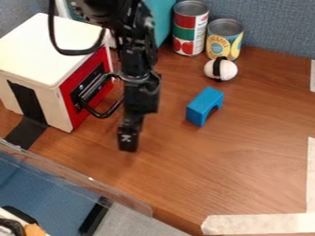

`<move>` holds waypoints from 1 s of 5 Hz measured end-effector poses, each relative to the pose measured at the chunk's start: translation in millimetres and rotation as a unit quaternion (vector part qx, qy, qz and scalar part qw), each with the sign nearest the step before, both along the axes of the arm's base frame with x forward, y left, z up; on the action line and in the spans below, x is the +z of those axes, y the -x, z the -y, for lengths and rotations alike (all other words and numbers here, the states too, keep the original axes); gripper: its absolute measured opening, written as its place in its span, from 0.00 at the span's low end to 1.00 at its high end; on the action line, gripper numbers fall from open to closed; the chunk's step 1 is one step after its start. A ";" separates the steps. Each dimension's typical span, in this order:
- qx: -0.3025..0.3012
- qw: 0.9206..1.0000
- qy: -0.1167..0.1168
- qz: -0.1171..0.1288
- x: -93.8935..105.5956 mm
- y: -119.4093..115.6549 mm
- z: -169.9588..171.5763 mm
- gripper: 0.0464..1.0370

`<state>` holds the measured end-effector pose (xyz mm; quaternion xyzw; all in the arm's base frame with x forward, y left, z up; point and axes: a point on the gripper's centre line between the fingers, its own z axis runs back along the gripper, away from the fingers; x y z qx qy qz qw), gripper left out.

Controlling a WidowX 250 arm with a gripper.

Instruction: Close the drawer

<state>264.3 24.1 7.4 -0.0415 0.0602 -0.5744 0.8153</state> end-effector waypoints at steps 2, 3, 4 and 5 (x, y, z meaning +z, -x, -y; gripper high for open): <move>-0.061 0.998 -0.008 0.015 14.5 1.2 51.3 0.96; -0.069 0.997 -0.008 0.034 28.9 2.0 65.5 0.96; -0.013 0.998 -0.044 0.053 44.3 10.4 62.9 0.96; 0.069 0.992 -0.068 0.081 56.6 19.0 61.4 0.96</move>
